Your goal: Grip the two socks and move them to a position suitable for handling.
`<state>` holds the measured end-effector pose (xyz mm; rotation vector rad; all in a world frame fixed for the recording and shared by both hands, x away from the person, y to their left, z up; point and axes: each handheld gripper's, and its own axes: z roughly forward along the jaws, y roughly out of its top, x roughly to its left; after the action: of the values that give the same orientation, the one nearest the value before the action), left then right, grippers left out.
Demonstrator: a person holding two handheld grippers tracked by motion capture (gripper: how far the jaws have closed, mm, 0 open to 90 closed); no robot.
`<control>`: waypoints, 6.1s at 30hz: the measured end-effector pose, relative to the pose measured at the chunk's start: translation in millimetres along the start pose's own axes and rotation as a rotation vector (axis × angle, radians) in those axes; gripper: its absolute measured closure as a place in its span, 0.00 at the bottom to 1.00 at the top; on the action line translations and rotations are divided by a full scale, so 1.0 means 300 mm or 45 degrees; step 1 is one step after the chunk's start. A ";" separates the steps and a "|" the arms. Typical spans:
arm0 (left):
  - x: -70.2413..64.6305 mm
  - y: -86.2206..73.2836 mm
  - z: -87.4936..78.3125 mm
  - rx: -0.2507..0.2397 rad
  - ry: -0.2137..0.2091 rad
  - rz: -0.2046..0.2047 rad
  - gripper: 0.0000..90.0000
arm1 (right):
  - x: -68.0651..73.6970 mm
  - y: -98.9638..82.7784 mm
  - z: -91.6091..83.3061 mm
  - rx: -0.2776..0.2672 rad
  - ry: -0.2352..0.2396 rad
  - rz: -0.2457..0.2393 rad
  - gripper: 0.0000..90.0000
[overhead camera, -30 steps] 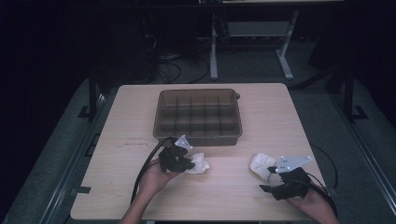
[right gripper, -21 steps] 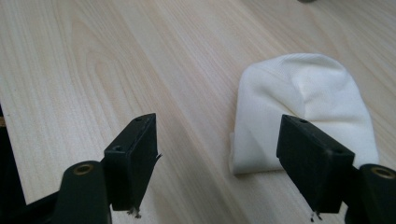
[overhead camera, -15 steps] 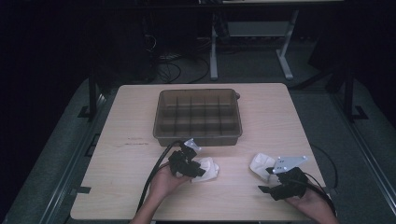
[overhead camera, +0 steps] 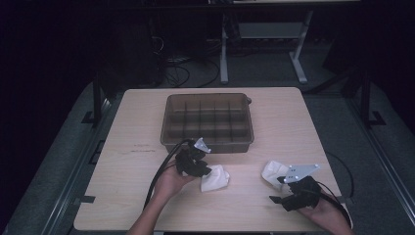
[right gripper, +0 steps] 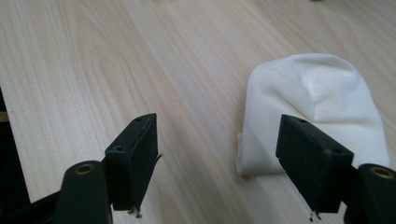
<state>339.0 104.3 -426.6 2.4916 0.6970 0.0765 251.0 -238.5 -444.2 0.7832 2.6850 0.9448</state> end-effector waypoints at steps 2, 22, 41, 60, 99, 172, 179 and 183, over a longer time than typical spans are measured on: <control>0.008 0.009 0.012 0.028 -0.011 0.006 0.71 | 0.000 0.000 0.001 -0.001 0.001 -0.004 0.32; 0.023 0.043 0.044 0.086 -0.045 0.096 1.00 | 0.002 -0.001 0.004 0.002 0.005 0.000 0.33; -0.040 0.070 -0.096 -0.019 -0.025 0.274 1.00 | 0.014 0.001 -0.017 -0.015 -0.014 -0.006 0.34; -0.158 0.053 -0.125 0.007 -0.127 0.396 0.99 | 0.018 0.003 -0.017 -0.018 -0.009 -0.002 0.34; -0.262 -0.073 -0.052 0.129 -0.267 0.470 1.00 | 0.024 0.004 -0.006 0.001 0.003 -0.006 0.34; -0.228 -0.149 -0.026 0.007 -0.278 0.397 0.91 | 0.098 0.470 0.298 0.116 0.283 -0.154 0.94; -0.217 -0.177 -0.008 0.002 -0.316 0.378 0.90 | 0.076 0.471 0.370 0.196 0.299 -0.142 0.94; -0.222 -0.175 -0.005 0.003 -0.324 0.382 0.90 | 0.066 0.451 0.383 0.225 0.293 -0.126 0.95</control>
<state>256.8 109.7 -446.8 2.5295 0.2169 -0.1301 329.8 -78.2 -449.1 0.5979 3.0082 0.8284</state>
